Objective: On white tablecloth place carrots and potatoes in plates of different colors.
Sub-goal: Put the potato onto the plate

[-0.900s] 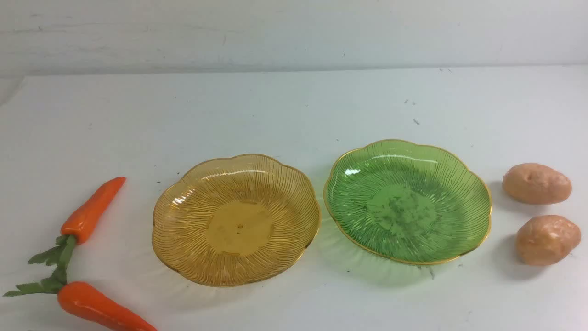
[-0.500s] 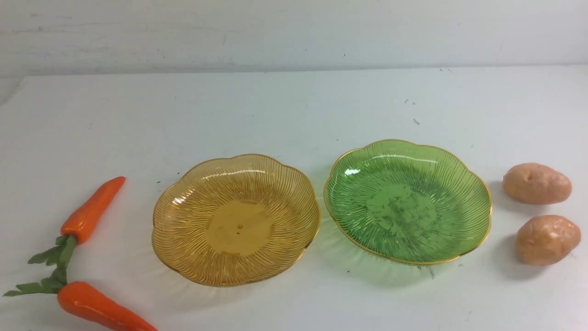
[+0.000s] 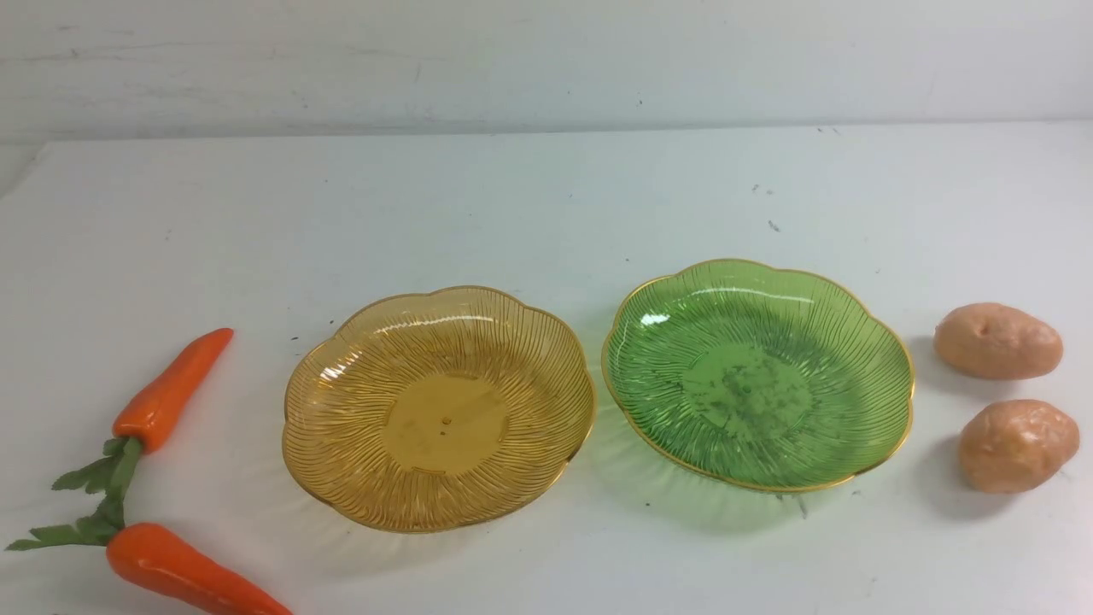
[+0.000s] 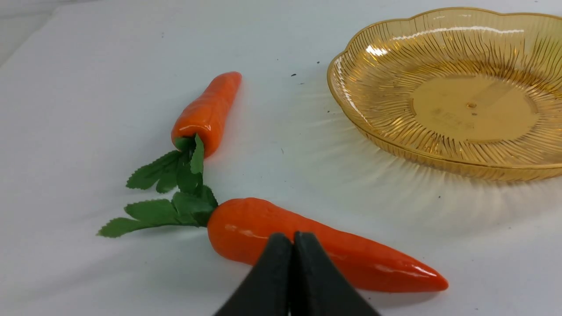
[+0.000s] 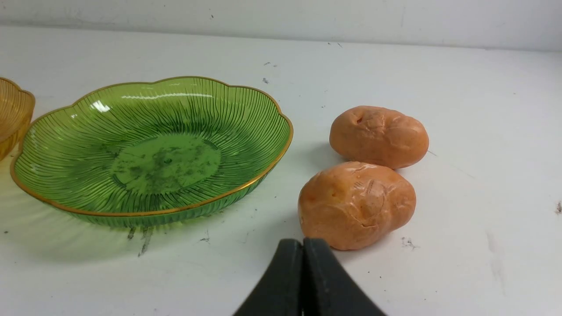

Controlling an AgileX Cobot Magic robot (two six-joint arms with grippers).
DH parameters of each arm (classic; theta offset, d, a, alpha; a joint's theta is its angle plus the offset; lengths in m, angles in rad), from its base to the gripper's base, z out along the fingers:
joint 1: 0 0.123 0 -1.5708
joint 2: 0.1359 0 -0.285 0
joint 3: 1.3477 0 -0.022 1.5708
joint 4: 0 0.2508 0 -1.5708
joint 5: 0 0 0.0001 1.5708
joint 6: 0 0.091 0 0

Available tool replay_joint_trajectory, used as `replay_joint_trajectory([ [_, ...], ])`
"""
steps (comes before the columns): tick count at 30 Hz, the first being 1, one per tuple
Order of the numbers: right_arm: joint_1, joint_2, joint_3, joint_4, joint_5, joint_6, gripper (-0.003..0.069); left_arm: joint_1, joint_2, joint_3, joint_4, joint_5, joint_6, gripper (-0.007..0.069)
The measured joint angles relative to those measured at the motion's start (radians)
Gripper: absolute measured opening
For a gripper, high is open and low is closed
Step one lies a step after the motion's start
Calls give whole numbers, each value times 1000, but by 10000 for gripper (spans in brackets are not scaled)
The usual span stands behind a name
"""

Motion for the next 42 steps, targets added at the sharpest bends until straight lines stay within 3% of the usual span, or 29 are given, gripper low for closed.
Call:
replay_joint_trajectory([
  [15,0,0,0,-7,-46,15,-15,0,0,0,0,0,0,-13],
  [22,0,0,0,389,-136,279,-15,0,0,0,0,0,0,-13],
  [23,0,0,0,492,-155,319,-15,0,0,0,0,0,0,-13],
  [26,0,0,0,629,-183,357,-15,0,0,0,0,0,0,-13],
  [32,0,0,-7,762,-305,335,-15,0,0,0,0,0,0,-13],
  [38,0,30,-297,645,-242,39,-15,0,0,0,0,0,0,-13],
  [40,0,93,-404,580,-160,-25,-15,0,0,0,0,0,0,-13],
  [42,-12,267,-535,464,37,-52,-14,0,0,0,0,0,0,-13],
])
